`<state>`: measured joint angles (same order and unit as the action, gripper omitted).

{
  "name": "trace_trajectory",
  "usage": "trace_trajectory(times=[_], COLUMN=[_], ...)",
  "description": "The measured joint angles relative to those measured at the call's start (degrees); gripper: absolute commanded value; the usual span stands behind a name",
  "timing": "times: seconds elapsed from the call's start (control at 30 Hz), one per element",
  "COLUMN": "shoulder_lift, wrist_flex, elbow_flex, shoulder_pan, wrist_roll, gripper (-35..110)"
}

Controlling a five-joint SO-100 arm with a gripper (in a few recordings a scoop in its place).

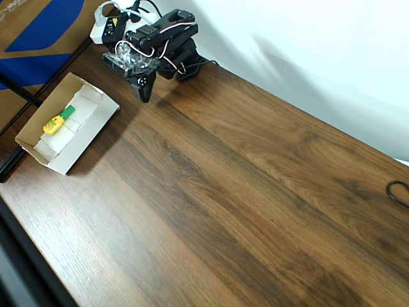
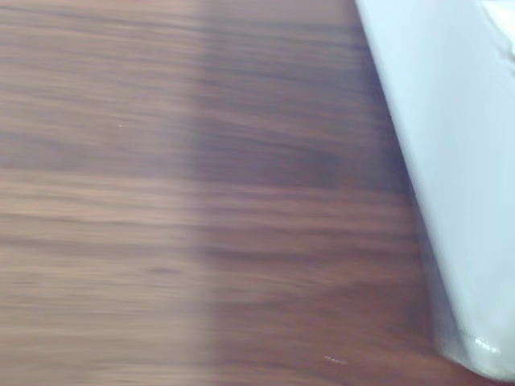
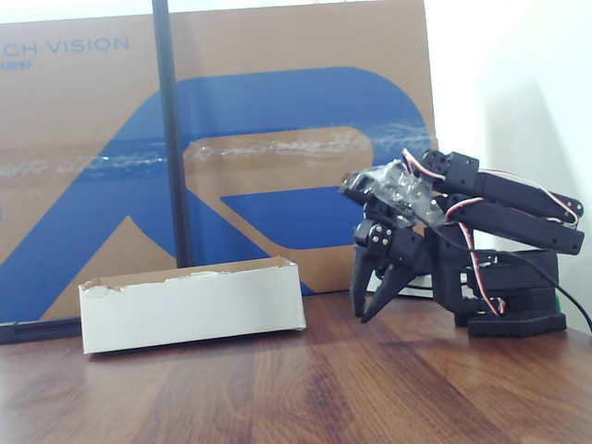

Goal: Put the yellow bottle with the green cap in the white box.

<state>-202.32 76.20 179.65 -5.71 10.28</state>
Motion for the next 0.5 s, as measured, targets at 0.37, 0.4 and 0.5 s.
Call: trace_trajectory(times=[0.37,0.4,0.5], shoulder_lift=[-0.2,-0.2,-0.2], wrist_flex=[0.1,0.1,0.1], elbow_flex=[0.0,0.0,0.0], shoulder_pan=[-0.3,-0.3,-0.2], wrist_roll=[-0.3,-0.3,-0.3], gripper=[0,0,0])
